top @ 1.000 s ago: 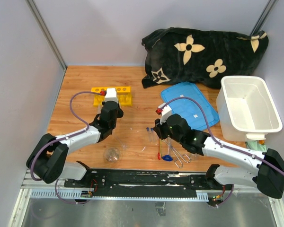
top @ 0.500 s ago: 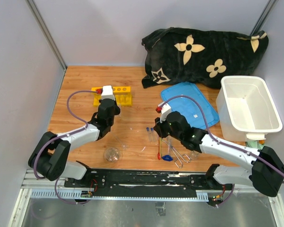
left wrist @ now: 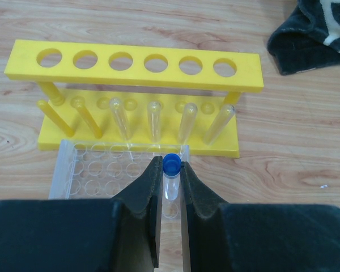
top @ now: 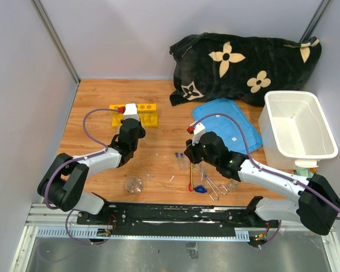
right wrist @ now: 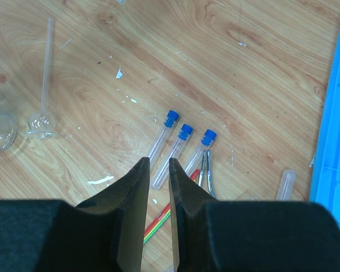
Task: Organize the chemistry lab equipment
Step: Insert the test tube into the slot of the test tube rack.
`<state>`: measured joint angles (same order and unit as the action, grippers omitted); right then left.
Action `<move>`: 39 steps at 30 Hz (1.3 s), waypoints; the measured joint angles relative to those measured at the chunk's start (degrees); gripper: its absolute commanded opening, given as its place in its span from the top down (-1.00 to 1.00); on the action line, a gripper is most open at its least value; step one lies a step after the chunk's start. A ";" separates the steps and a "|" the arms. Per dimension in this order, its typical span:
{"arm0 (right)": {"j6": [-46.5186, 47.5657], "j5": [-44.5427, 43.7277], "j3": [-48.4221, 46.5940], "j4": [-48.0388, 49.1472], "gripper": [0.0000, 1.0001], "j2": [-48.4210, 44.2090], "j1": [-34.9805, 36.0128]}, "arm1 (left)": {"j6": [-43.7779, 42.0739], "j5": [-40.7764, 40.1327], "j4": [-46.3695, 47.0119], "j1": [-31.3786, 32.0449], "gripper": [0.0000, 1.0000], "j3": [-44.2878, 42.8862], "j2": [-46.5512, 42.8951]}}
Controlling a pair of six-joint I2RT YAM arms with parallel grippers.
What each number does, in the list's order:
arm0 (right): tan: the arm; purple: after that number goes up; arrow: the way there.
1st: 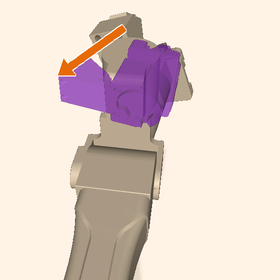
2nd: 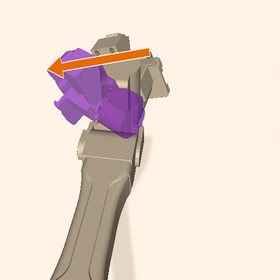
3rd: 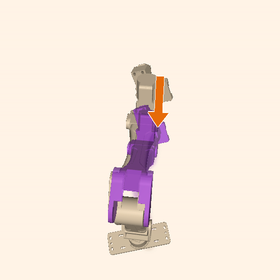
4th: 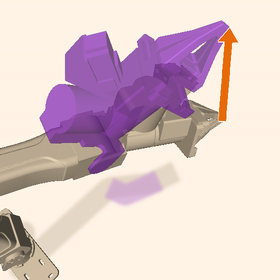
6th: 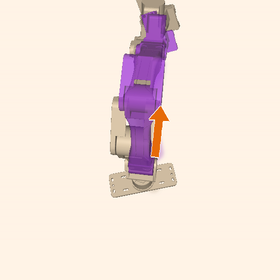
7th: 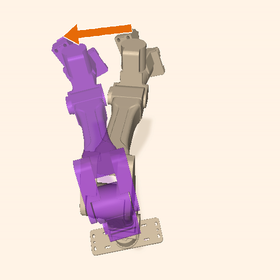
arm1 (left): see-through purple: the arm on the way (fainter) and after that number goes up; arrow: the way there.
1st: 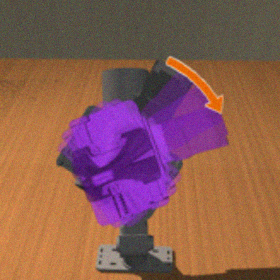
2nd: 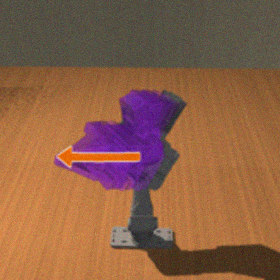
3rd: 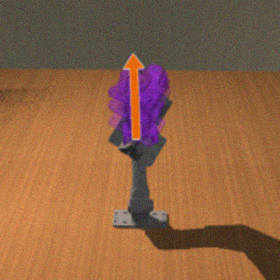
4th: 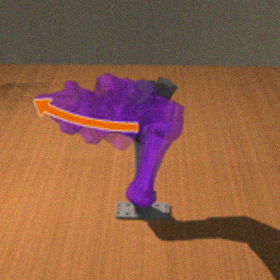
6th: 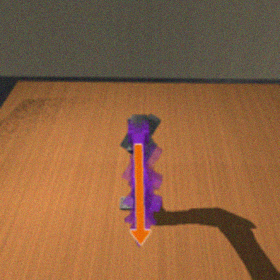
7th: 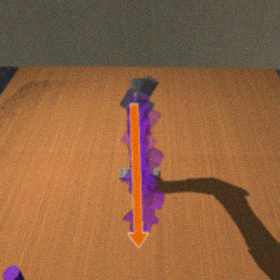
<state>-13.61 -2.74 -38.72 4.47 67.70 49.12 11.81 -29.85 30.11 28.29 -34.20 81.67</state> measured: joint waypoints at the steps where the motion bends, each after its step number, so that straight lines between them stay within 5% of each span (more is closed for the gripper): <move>1: 0.00 0.04 0.00 0.02 0.58 0.11 -0.07 | 0.00 0.02 0.17 -0.02 1.00 0.00 0.11; 39: -0.02 2.60 0.00 1.29 0.58 3.15 -2.54 | -0.63 0.26 5.66 -0.44 0.99 0.28 2.91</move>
<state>-13.63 -0.14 -38.72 5.76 70.85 46.59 11.18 -29.58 35.77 27.86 -33.91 84.58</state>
